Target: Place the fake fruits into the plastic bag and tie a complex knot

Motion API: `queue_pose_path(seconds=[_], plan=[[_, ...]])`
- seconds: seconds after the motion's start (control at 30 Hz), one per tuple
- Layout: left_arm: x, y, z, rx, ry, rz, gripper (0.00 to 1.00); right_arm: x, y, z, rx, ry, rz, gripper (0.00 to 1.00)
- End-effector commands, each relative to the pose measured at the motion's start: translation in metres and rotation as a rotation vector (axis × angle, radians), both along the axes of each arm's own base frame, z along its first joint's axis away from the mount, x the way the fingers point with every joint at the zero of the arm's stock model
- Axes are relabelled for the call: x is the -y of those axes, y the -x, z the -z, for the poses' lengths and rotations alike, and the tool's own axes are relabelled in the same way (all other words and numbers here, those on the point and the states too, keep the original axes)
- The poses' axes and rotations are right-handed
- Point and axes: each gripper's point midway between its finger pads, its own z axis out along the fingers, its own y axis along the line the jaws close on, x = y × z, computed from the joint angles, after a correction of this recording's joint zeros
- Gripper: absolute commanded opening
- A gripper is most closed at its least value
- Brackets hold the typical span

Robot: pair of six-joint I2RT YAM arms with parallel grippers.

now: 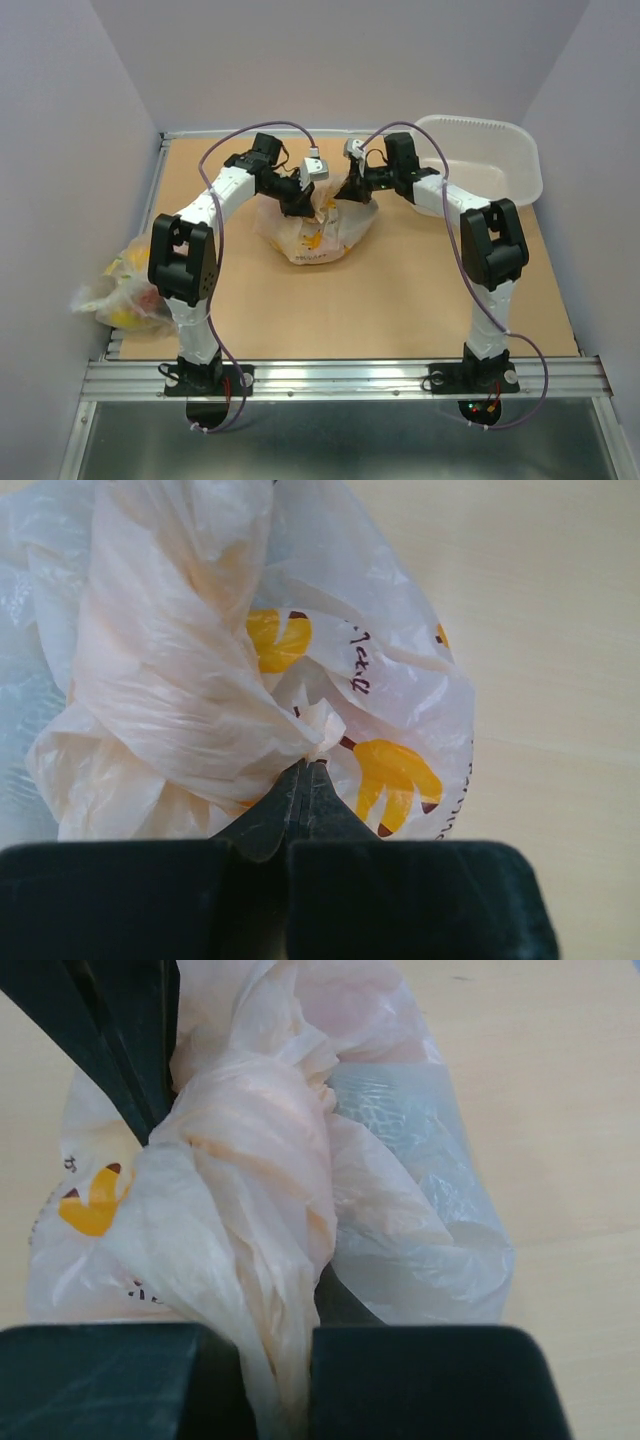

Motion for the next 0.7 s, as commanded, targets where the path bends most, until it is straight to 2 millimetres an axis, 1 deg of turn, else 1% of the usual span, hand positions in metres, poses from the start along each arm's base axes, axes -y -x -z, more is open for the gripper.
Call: queue_pose_path(seconds=[0.0, 0.07, 0.1, 0.13, 0.17, 0.2, 0.23, 0.27, 0.3, 0.33, 0.37, 0.4, 0.43, 0.47, 0.5, 0.53, 0.57, 0.63, 0.67], plan=[[-0.006, -0.009, 0.001, 0.025, -0.067, -0.129, 0.0, -0.01, 0.005, -0.041, -0.092, -0.079, 0.016, 0.01], [-0.004, -0.007, 0.004, 0.011, -0.069, -0.154, 0.0, -0.011, 0.016, -0.044, -0.142, -0.091, 0.006, 0.0], [-0.002, -0.006, 0.005, 0.004, -0.063, -0.162, 0.0, -0.011, 0.023, -0.045, -0.202, -0.097, 0.012, 0.0], [0.0, -0.008, 0.006, -0.003, -0.059, -0.204, 0.0, -0.013, 0.036, -0.047, -0.259, -0.104, 0.009, 0.01], [0.001, -0.01, 0.007, -0.009, -0.055, -0.234, 0.0, -0.013, 0.042, -0.047, -0.264, -0.102, 0.005, 0.01], [0.0, -0.012, 0.007, -0.011, -0.055, -0.261, 0.0, -0.013, 0.049, -0.047, -0.319, -0.107, 0.013, 0.01], [0.004, -0.017, 0.0, -0.016, -0.018, -0.307, 0.0, -0.014, 0.062, -0.048, -0.353, -0.105, 0.011, 0.0], [0.004, -0.018, 0.001, -0.027, -0.006, -0.33, 0.0, -0.015, 0.069, -0.048, -0.402, -0.106, 0.017, 0.01], [0.009, -0.022, -0.005, -0.015, 0.029, -0.335, 0.0, -0.017, 0.078, -0.052, -0.411, -0.108, 0.013, 0.0], [0.011, -0.023, -0.012, -0.04, 0.061, -0.361, 0.0, -0.016, 0.087, -0.042, -0.454, -0.095, 0.017, 0.0], [0.012, -0.024, -0.015, -0.05, 0.084, -0.375, 0.0, -0.015, 0.093, -0.039, -0.473, -0.091, 0.018, 0.0], [0.017, -0.029, -0.024, -0.042, 0.135, -0.38, 0.0, -0.014, 0.097, -0.037, -0.494, -0.087, 0.03, 0.0], [0.017, -0.03, -0.031, -0.048, 0.165, -0.387, 0.0, -0.015, 0.102, -0.037, -0.532, -0.088, 0.036, 0.0], [0.018, -0.032, -0.035, -0.075, 0.188, -0.412, 0.0, -0.015, 0.108, -0.038, -0.548, -0.089, 0.034, 0.0], [0.018, -0.035, -0.043, -0.072, 0.218, -0.408, 0.0, -0.013, 0.114, -0.034, -0.594, -0.084, 0.045, 0.0], [0.019, -0.037, -0.048, -0.074, 0.232, -0.407, 0.0, -0.013, 0.118, -0.034, -0.61, -0.083, 0.048, 0.01], [0.019, -0.039, -0.051, -0.073, 0.237, -0.413, 0.0, -0.011, 0.124, -0.033, -0.624, -0.082, 0.05, 0.01], [0.02, -0.039, -0.055, -0.071, 0.25, -0.396, 0.0, -0.011, 0.129, -0.031, -0.655, -0.076, 0.069, 0.0], [0.021, -0.038, -0.057, -0.07, 0.255, -0.389, 0.0, -0.011, 0.128, -0.029, -0.665, -0.074, 0.078, 0.02]])
